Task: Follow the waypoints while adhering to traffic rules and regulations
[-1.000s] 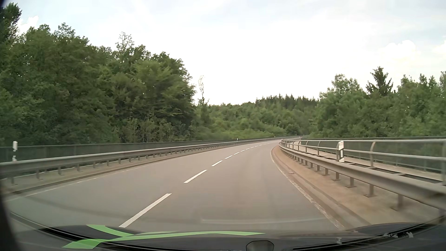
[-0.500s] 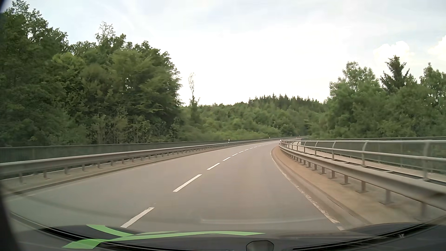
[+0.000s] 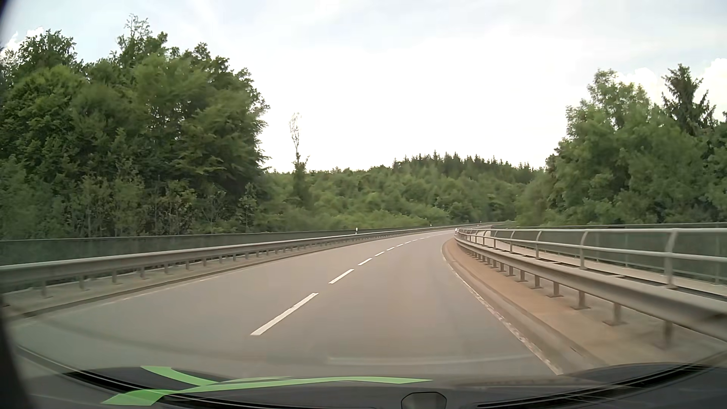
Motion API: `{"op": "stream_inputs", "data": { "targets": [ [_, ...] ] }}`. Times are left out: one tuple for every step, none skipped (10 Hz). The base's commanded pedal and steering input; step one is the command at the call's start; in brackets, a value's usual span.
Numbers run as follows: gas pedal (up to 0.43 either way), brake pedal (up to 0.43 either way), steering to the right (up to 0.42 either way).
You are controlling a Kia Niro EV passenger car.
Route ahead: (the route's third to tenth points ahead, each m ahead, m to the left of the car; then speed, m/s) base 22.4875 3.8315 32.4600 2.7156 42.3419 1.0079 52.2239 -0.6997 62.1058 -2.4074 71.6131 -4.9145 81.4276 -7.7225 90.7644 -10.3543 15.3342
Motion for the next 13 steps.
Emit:
{"op": "stream_inputs", "data": {
  "targets": [
    [0.157, 0.000, 0.015],
    [0.157, 0.000, 0.015],
    [0.157, 0.000, 0.015],
    [0.157, 0.000, 0.016],
    [0.157, 0.000, 0.016],
    [0.157, 0.000, 0.016],
    [0.157, 0.000, 0.017],
    [0.157, 0.000, 0.017],
    [0.157, 0.000, 0.017],
    [0.157, 0.000, 0.016],
    [0.157, 0.000, 0.017],
    [0.150, 0.000, 0.017],
    [0.150, 0.000, 0.016]
  ]
}}
